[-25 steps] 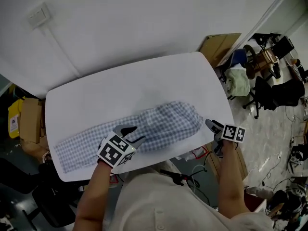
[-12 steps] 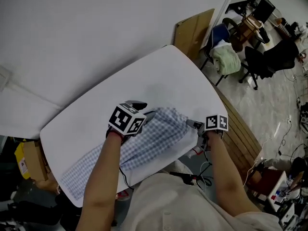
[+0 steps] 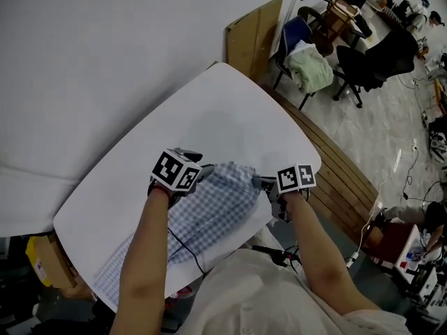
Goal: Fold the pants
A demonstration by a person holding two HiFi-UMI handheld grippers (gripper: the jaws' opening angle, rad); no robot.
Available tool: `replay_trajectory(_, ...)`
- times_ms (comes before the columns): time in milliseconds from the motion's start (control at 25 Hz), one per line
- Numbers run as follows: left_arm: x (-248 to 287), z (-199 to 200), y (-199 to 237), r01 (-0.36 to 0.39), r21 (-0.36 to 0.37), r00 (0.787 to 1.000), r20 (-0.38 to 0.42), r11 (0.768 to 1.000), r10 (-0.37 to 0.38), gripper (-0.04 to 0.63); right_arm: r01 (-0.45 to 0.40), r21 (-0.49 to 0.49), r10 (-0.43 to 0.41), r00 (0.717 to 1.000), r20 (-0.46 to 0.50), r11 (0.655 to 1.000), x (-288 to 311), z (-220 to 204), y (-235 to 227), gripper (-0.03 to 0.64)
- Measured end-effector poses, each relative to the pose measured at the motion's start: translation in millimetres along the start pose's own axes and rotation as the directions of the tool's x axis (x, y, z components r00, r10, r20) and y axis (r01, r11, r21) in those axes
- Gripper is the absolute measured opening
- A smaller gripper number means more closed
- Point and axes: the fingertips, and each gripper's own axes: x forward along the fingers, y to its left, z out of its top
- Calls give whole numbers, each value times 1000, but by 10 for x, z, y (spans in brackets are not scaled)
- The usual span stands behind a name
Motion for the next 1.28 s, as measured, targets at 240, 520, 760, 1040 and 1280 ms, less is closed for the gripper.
replay_trajectory(240,-548,-189,246,-71,-30,995,71,997,73,193,-13,-741,181,972,148,671,-362,208,1585,26)
replay_trajectory(520,-995,-567,445,-146,-84,985,81,986,153,193,-270,-962,24,963,-269,48,381,-1575,2001,26)
replay_trajectory(760,-728,-975,80,-14,55,998,-65,998,18,193,-296,-953,-49,953,-299,70,628,-1969,1778,29)
replay_trajectory(1040,-356,-1277,-390,130,182,972,-217,975,-89,184,-219,-895,7,972,-235,389,223,-1533,1906,148)
replay_trajectory(1280,-347,-1633,-364,88,123,965,-258,989,-54,181,-55,-870,-198,965,-173,491,464,-1123,1520,103)
